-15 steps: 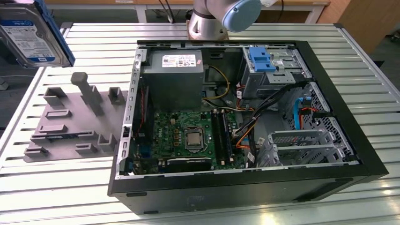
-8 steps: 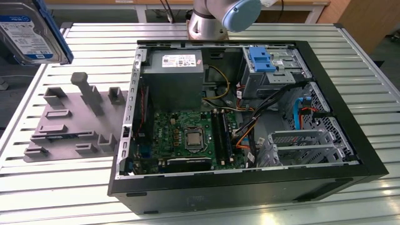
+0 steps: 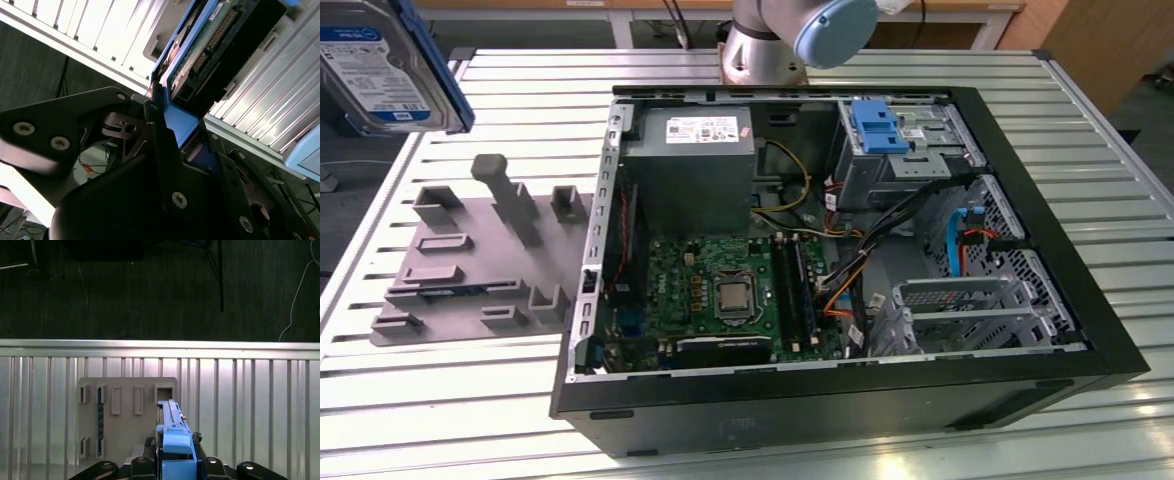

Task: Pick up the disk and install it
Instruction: 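Pick up the disk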

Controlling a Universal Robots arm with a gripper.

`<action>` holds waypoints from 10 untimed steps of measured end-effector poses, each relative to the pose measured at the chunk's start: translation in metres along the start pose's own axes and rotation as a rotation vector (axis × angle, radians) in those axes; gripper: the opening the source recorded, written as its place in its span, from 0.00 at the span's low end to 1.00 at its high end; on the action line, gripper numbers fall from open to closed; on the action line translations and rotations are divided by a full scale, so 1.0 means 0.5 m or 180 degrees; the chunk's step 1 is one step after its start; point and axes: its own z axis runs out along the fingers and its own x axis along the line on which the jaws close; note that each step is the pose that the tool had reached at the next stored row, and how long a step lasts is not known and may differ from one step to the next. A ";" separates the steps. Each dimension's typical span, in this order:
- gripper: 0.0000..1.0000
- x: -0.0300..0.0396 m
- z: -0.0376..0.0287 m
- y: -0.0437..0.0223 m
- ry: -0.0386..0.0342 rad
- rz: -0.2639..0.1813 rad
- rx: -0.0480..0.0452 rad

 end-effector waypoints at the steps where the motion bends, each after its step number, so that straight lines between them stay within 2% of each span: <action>1: 0.36 0.000 -0.001 0.000 0.0000 0.0000 0.0000; 10: 0.36 0.000 -0.016 0.000 0.0000 0.0000 0.0000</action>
